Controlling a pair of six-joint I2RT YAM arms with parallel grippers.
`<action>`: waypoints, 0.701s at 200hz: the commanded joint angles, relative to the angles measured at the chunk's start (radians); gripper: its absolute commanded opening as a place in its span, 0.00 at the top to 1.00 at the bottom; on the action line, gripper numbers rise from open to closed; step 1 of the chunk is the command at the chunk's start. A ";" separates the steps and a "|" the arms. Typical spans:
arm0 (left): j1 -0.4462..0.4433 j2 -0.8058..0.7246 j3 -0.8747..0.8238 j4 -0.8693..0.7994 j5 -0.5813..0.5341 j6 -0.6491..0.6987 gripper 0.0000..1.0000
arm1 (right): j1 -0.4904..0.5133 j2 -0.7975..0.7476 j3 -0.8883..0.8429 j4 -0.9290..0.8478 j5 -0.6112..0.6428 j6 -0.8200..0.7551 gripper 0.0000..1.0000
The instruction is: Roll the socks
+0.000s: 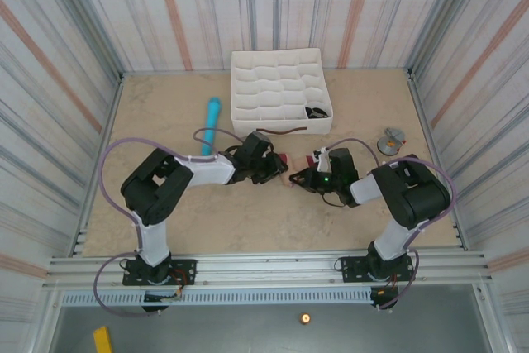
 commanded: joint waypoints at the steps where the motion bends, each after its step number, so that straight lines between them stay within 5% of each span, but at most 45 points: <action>1: -0.004 0.043 0.017 0.011 -0.014 -0.013 0.57 | -0.005 0.073 -0.064 -0.244 0.081 0.025 1.00; 31: -0.004 0.065 0.024 -0.005 -0.022 -0.032 0.63 | -0.006 0.078 -0.067 -0.200 0.049 0.026 1.00; 59: -0.003 0.058 0.039 -0.070 -0.051 -0.050 0.80 | -0.007 0.042 -0.070 -0.204 0.052 0.018 1.00; 82: 0.003 0.027 0.043 -0.161 -0.089 -0.055 1.00 | -0.003 -0.052 -0.067 -0.249 0.065 -0.015 0.78; 140: 0.029 -0.066 0.024 -0.276 -0.071 -0.043 1.00 | 0.124 -0.446 0.081 -0.709 0.325 -0.270 0.36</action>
